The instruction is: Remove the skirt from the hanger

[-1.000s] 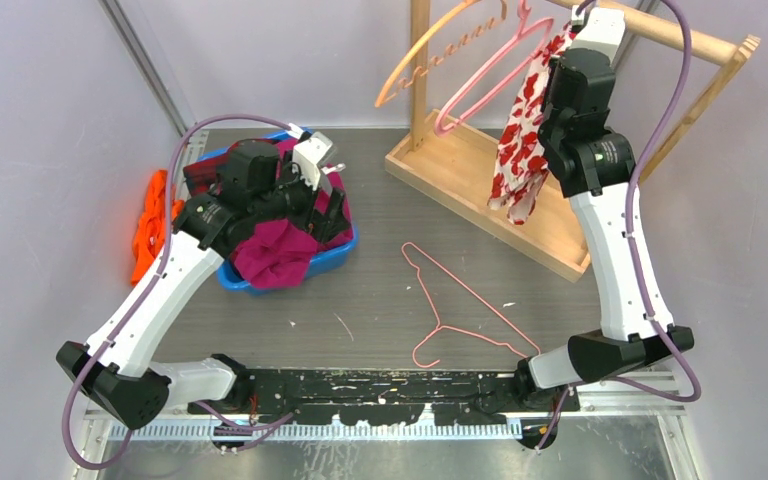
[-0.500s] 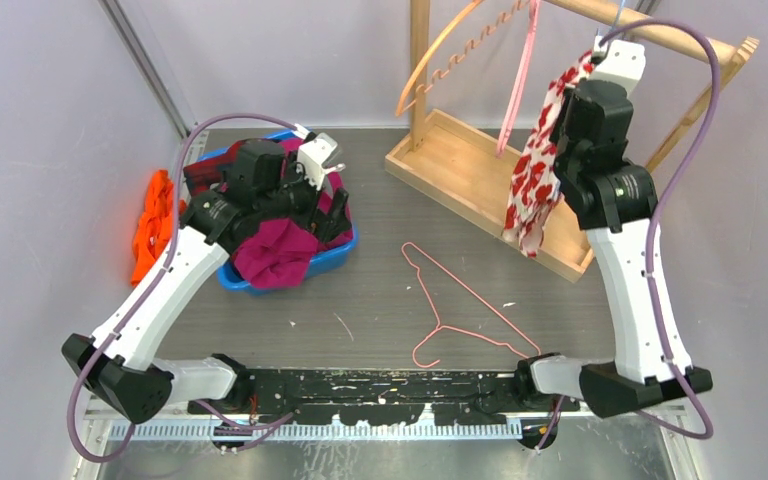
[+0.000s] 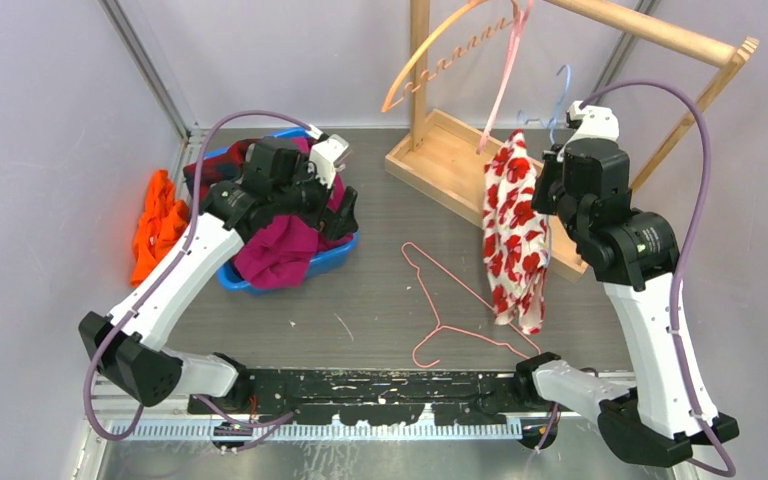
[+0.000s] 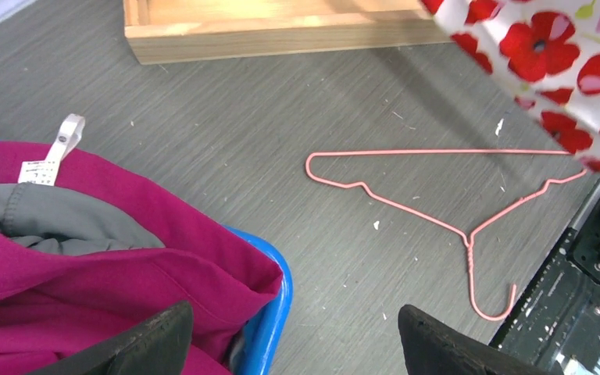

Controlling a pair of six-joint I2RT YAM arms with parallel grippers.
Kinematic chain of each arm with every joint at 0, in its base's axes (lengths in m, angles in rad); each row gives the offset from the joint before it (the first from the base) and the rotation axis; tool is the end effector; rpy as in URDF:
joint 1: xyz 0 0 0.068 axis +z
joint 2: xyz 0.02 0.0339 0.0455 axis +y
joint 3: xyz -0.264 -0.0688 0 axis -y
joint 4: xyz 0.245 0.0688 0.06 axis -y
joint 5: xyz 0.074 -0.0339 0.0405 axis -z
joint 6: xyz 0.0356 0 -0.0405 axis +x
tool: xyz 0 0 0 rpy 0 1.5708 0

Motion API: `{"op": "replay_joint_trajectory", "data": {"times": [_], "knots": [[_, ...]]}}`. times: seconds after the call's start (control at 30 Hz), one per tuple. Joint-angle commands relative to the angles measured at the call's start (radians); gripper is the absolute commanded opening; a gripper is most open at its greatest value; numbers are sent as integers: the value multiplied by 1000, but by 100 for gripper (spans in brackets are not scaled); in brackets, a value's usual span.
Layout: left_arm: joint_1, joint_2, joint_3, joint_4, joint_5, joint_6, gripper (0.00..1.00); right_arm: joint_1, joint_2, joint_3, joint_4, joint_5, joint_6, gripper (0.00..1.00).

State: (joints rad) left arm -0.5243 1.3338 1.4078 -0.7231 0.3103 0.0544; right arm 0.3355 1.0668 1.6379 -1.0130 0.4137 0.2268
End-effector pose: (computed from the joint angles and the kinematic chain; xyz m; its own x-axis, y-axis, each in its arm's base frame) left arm 0.2403 -0.1515 0.3828 -0.4851 0.3404 -0.8055 0.7147 0.6851 -0.1410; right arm 0.1582 0.0400 0.4820 -0.3841 0.0841 -0.9194 0.1314 0.9907 0.0357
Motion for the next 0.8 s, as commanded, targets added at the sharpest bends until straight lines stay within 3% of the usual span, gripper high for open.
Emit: {"op": "replay_joint_trajectory", "data": {"times": [0.0,0.3,0.5,0.77], "knots": [[-4,11,65,54,62,-29,100,22,-26,33,-53,-204,86,1],[-16,81,123,153,266,-150,99,90,165,373,-250,-586,65,1],[-17,104,92,229,374,-203,99,140,219,481,-265,-670,57,1],[-16,108,48,370,372,-252,99,154,247,555,-293,-727,39,1]]}}
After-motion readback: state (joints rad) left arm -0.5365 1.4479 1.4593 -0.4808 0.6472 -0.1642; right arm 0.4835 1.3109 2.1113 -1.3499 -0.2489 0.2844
